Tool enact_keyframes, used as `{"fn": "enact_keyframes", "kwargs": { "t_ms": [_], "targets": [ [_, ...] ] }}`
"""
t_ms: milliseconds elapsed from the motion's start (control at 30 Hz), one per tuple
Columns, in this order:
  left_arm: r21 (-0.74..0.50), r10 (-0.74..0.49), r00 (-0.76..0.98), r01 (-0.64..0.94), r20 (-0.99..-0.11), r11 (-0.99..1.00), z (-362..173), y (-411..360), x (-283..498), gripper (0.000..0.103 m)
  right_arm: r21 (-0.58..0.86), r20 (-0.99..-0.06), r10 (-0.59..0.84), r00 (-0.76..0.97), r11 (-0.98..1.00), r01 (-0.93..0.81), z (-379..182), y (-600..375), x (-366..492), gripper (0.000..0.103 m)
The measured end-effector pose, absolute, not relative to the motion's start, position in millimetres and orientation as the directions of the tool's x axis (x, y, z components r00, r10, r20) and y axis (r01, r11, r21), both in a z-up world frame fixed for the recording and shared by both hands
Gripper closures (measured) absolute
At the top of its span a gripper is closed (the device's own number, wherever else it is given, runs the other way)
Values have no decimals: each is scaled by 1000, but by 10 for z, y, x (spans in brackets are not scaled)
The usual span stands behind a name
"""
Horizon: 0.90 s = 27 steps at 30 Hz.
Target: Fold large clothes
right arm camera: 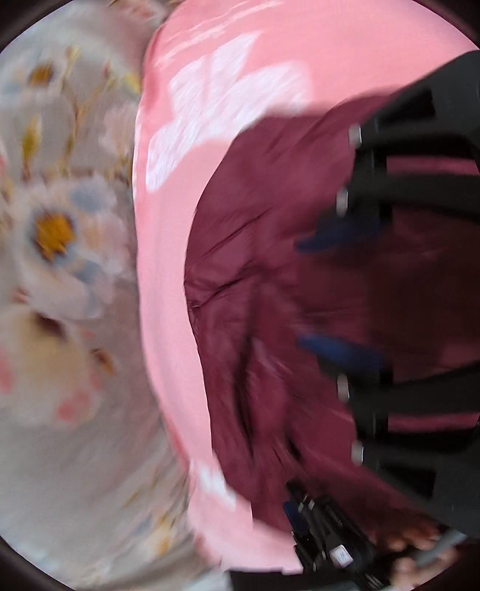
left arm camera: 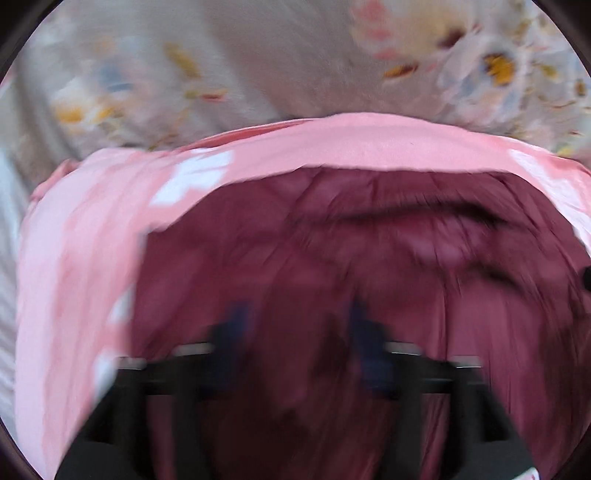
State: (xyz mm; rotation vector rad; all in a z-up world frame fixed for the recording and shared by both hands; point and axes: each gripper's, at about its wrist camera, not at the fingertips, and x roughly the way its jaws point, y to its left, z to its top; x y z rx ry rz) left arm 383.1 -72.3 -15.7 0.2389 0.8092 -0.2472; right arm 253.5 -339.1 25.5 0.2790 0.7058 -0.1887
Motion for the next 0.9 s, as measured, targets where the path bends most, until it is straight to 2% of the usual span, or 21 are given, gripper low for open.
{"fn": "enact_keyframes", "kwargs": {
  "t_ms": [67, 133, 233, 300, 400, 567, 600, 633, 667, 700, 733, 767, 833, 900],
  "targets": [
    [129, -150, 680, 342, -717, 931, -108, -302, 3323, 17, 220, -666, -67, 743, 934, 281, 196, -3510, 1749, 36],
    [176, -114, 669, 351, -735, 920, -156, 76, 2925, 17, 278, -690, -42, 723, 906, 319, 34, -3657, 998, 36],
    [163, -92, 632, 333, -770, 929, -258, 538, 2514, 17, 322, -718, -48, 694, 862, 392, -229, -3807, 138, 35],
    [115, -95, 586, 310, -804, 944, -376, 855, 2260, 17, 344, -747, -43, 664, 829, 441, -416, -3824, -370, 34],
    [39, -112, 531, 266, -840, 963, -551, 1187, 2014, 18, 435, -734, 20, 679, 781, 447, -623, -3776, -794, 34],
    [-165, -225, 492, 162, -841, 973, -686, 1498, 1809, 21, 441, -696, 17, 718, 799, 409, -720, -3564, -880, 32],
    [-182, -231, 495, 145, -838, 973, -688, 1515, 1781, 24, 447, -690, 18, 723, 797, 406, -724, -3529, -854, 32],
    [-198, -232, 502, 121, -833, 973, -678, 1531, 1766, 35, 469, -679, 32, 734, 788, 399, -724, -3508, -828, 33],
    [-209, -238, 503, 114, -831, 971, -667, 1532, 1759, 43, 511, -656, 66, 752, 772, 378, -725, -3487, -792, 43],
    [-221, -252, 496, 123, -831, 968, -655, 1523, 1768, 69, 542, -643, 88, 761, 755, 370, -721, -3480, -744, 50],
    [-235, -267, 483, 127, -834, 964, -630, 1505, 1753, 89, 559, -637, 97, 765, 741, 371, -719, -3473, -725, 69],
    [-239, -272, 483, 129, -832, 962, -596, 1496, 1734, 95, 562, -640, 91, 763, 732, 385, -708, -3457, -708, 89],
    [-235, -275, 494, 141, -825, 962, -480, 1475, 1680, 99, 579, -617, 92, 781, 725, 372, -627, -3421, -740, 96],
    [-253, -299, 510, 160, -806, 954, -320, 1512, 1571, 100, 578, -588, 86, 804, 740, 343, -480, -3355, -836, 98]
  ]
}}
